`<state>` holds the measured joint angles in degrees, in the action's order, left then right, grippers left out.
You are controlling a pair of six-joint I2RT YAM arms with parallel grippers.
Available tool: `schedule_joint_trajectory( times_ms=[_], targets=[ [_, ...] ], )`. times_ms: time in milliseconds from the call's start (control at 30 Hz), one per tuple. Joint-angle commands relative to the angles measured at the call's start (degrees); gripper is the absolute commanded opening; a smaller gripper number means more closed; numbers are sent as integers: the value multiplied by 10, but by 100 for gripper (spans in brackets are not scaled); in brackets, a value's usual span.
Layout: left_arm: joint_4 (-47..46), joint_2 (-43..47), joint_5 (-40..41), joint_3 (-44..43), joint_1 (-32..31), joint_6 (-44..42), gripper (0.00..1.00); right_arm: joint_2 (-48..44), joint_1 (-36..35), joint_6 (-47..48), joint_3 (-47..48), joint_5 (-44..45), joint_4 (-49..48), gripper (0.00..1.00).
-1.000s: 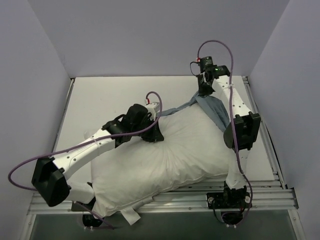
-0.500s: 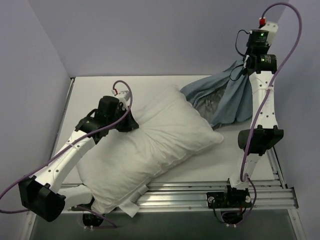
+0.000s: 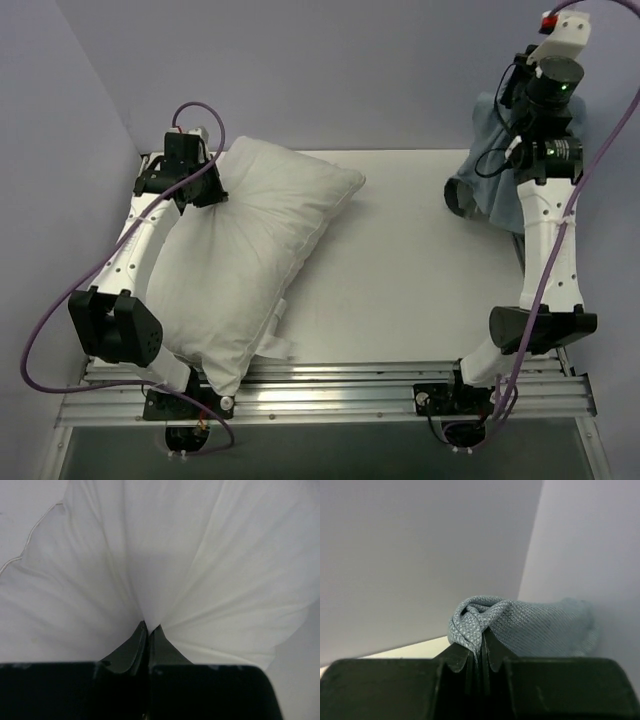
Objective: Remove the pillowcase from the pillow
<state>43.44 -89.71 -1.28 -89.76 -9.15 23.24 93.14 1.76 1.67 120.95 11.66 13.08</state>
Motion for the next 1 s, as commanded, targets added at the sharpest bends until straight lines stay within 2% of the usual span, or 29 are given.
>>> schedule_joint_trajectory(
  times_ms=[0, 67, 100, 167, 200, 267, 300, 367, 433, 500, 533, 567, 633, 667, 700, 733, 800, 833, 867, 900, 933, 967],
  targets=[
    [-40, -39, 8, -86, 3, 12, 2, -38, -52, 33, -76, -70, -50, 0],
    [-62, -54, 8, -95, 4, 22, 2, -60, -77, -2, -135, -72, -46, 0],
    [-70, -68, 8, -95, 4, 29, 2, -70, -103, -16, -208, -73, -51, 0],
    [-85, -79, 3, -96, 6, 36, 2, -99, -130, -82, -288, -78, -60, 0],
    [-87, -86, -20, -95, 6, 39, 2, -109, -158, -108, -370, -90, -70, 0],
    [-105, -78, -37, -87, 6, 42, 3, -127, -191, -181, -447, -112, -81, 0],
    [-111, -71, -43, -72, 7, 47, 3, -132, -212, -200, -517, -142, -82, 0],
    [-121, -53, -45, -57, 7, 46, 7, -147, -289, -236, -578, -130, -90, 0],
    [-119, -21, -43, -41, 7, 38, 14, -158, -356, -302, -663, -130, -108, 0],
    [-115, 16, -42, -28, 7, 27, 22, -156, -393, -367, -709, -141, -146, 0],
    [-108, 31, -40, -15, 6, 24, 32, -147, -411, -381, -739, -147, -154, 0],
    [-104, 44, -36, -9, 6, 21, 38, -140, -449, -393, -747, -146, -159, 2],
    [-82, 86, -29, 1, 7, 9, 53, -112, -483, -403, -749, -134, -152, 10],
    [-73, 113, -27, 5, 6, 3, 57, -102, -513, -403, -735, -125, -134, 13],
    [-64, 125, -27, 6, 6, -7, 61, -92, -525, -400, -724, -119, -109, 24],
    [-34, 138, -25, 4, 6, -14, 72, -76, -534, -388, -712, -113, -96, 32],
    [-5, 173, -21, -2, 5, -26, 80, -69, -554, -371, -670, -88, -48, 48],
    [25, 186, -15, -3, 6, -35, 84, -72, -557, -354, -652, -73, -28, 65],
    [37, 212, -10, -9, 5, -39, 92, -76, -557, -344, -614, -41, 10, 72],
    [50, 224, -4, -13, 5, -47, 96, -83, -556, -335, -592, -18, 31, 84],
    [75, 236, 7, -22, 6, -51, 100, -97, -554, -324, -568, 6, 49, 88],
    [87, 245, 27, -30, 6, -56, 94, -103, -549, -304, -543, 31, 86, 91]
  ],
)
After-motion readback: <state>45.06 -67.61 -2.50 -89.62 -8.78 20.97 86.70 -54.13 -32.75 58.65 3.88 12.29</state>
